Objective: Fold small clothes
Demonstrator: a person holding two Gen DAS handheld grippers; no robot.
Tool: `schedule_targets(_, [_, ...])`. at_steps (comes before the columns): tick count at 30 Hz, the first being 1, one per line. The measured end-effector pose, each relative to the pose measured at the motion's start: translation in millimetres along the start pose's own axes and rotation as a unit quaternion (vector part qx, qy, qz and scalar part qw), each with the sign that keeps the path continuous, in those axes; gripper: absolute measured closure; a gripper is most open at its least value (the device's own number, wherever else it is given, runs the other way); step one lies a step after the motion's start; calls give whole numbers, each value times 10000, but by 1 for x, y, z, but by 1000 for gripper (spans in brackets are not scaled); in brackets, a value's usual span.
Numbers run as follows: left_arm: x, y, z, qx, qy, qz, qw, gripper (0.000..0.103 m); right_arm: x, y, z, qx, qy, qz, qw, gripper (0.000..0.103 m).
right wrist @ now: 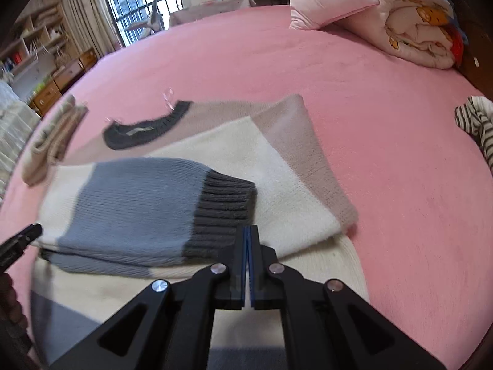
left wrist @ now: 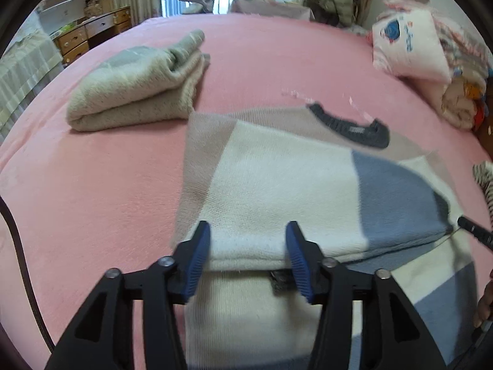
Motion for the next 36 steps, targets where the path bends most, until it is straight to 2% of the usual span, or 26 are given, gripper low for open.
schedule_targets(3, [-6, -6, -31, 218, 87, -179, 9996, 41, -7, -1, -25, 163, -71, -40, 9998, 100])
schedule_targets(10, [-19, -12, -112, 734, 63, -257, 9969, 24, -32, -3, -98, 595, -232, -234, 9977, 98])
schedule_targets(12, [-23, -10, -134, 851, 146, -302, 9958, 21, -39, -1, -120, 735, -255, -305, 9965, 92])
schedule_targets(14, [-27, -5, -153, 905, 280, -406, 9947, 19, -46, 4, -144, 913, -244, -404, 9947, 78])
schedule_targets(16, [-32, 3, -172, 953, 413, -572, 9929, 18, -53, 10, -163, 1044, -244, -504, 9930, 71])
schedule_targets(19, [-43, 15, -198, 1019, 546, -827, 9898, 17, -62, 22, -187, 1161, -257, -631, 9909, 66])
schedule_targets(23, [-51, 34, -218, 978, 486, -727, 9914, 17, -70, 41, -209, 1204, -275, -763, 9894, 60])
schedule_targets(27, [-56, 61, -235, 857, 180, -445, 9952, 17, -75, 63, -222, 1173, -247, -887, 9888, 59])
schedule_targets(32, [-59, 98, -236, 616, 306, -503, 9964, 17, -73, 90, -231, 1130, -153, -952, 9889, 59])
schedule_targets(36, [-60, 129, -225, 525, 244, -482, 9972, 17, -65, 113, -231, 1068, -34, -971, 9895, 59])
Point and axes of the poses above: each gripper's, at about its wrist camera, not at the fingertips, and z roughly the way its jaws point, x to its right, y to its underside, the point moved 8 cm from there along z, roughly the way its jaws point, and after that the axes turned 10 degrees about -y, right-handed, at the moved point
